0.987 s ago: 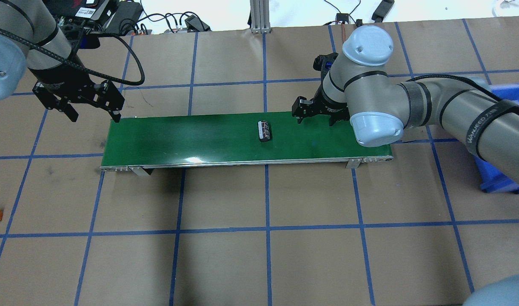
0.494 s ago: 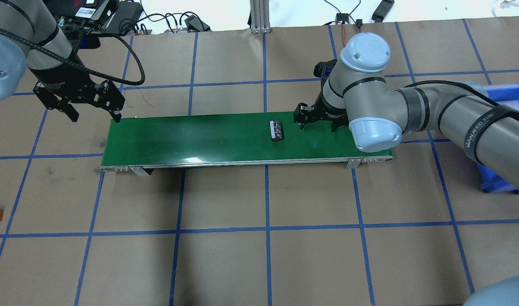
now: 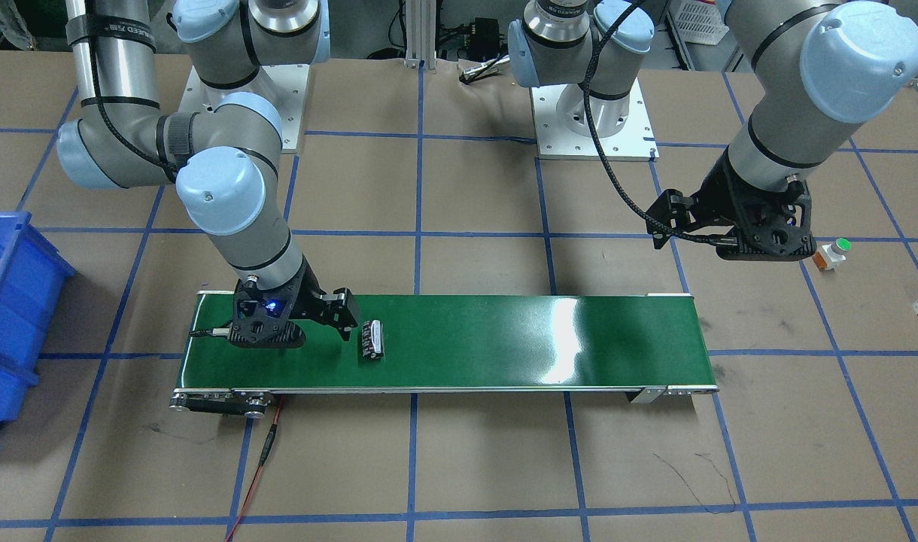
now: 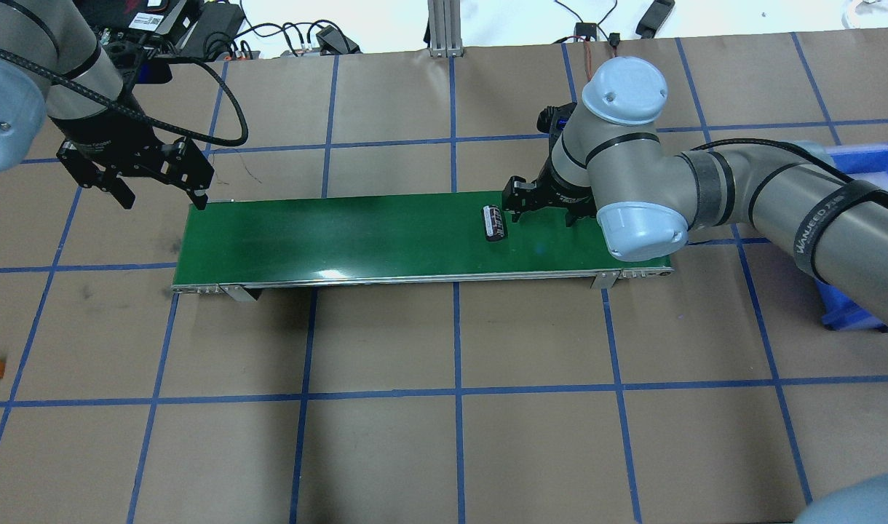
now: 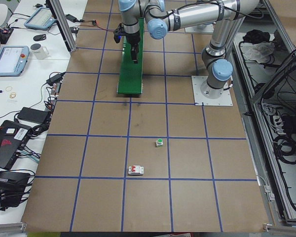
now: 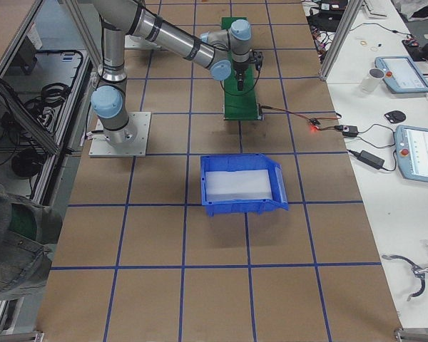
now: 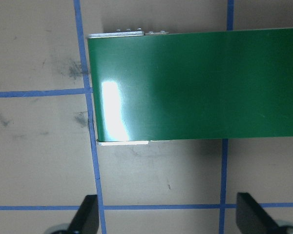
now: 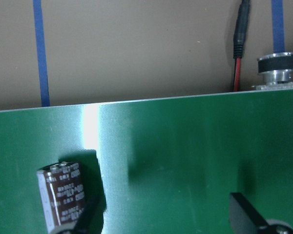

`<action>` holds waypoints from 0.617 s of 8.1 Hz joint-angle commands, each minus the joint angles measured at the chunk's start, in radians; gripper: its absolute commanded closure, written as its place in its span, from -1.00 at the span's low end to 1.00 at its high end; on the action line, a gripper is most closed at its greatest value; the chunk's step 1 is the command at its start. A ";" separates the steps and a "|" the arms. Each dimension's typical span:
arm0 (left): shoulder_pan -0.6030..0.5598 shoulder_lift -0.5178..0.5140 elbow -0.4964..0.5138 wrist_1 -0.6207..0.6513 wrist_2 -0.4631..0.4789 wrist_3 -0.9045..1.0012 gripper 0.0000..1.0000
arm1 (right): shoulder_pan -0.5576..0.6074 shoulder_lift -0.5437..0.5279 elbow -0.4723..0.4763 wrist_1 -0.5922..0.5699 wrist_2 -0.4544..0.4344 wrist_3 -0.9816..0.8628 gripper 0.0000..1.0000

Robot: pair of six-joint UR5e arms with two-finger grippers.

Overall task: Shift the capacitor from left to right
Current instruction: 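Close the right gripper on the capacitor and lift it off the belt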

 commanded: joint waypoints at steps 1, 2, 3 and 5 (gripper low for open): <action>0.000 0.000 0.000 0.000 0.003 0.001 -1.00 | -0.001 -0.012 -0.024 -0.007 0.003 0.004 -1.00; 0.000 0.000 0.000 0.000 0.003 0.001 -1.00 | 0.000 -0.014 -0.032 -0.004 0.003 0.004 -1.00; 0.000 0.000 0.000 0.000 0.003 0.001 -1.00 | 0.000 -0.009 -0.027 -0.002 -0.001 0.004 -1.00; 0.002 -0.002 0.000 0.002 0.003 -0.001 -1.00 | 0.000 -0.001 -0.015 0.009 -0.006 0.002 -0.90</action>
